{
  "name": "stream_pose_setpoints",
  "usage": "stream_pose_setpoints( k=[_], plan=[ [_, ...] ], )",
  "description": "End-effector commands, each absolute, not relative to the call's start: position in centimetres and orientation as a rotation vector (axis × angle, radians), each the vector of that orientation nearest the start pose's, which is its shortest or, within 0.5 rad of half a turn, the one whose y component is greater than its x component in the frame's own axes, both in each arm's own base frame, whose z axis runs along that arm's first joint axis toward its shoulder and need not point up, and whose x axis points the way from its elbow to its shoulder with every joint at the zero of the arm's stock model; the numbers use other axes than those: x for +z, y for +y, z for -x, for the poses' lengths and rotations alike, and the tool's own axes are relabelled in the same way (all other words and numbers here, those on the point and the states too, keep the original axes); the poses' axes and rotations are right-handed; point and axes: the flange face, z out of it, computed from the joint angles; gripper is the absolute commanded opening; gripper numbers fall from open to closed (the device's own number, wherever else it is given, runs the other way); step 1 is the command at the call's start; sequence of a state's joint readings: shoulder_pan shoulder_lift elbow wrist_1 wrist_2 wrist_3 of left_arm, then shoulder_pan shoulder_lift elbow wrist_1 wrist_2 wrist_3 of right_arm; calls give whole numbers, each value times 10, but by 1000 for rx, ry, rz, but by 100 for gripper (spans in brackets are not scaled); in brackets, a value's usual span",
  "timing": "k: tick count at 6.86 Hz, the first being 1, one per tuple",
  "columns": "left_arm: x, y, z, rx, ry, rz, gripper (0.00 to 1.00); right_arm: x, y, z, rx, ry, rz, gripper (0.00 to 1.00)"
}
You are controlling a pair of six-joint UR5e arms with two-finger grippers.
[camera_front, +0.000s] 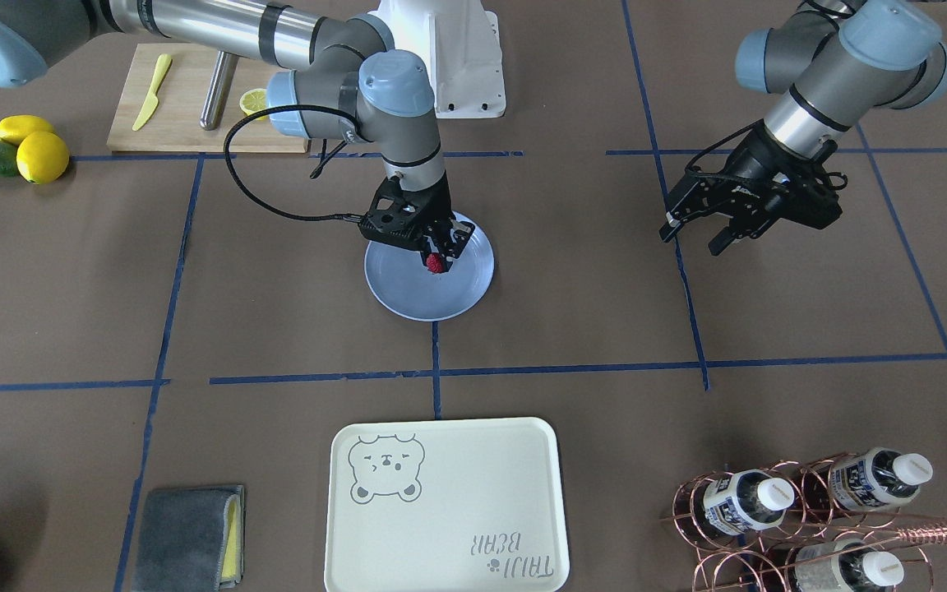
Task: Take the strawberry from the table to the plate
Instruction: 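Lower the strawberry with the right gripper into the plate center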
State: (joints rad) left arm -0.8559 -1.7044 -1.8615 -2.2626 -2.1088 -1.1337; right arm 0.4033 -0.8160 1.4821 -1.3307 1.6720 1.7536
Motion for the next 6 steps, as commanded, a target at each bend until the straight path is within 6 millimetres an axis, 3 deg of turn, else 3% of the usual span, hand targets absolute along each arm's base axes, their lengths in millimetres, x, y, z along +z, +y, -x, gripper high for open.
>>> stream_pose_setpoints(
  k=[1, 6],
  plan=[
    [370, -458, -288, -69, 1153, -272, 88, 219, -401, 634, 493, -904, -6, 0],
    [371, -457, -288, -71, 1152, -270, 88, 218, -401, 633, 491, -907, -7, 0]
  ],
)
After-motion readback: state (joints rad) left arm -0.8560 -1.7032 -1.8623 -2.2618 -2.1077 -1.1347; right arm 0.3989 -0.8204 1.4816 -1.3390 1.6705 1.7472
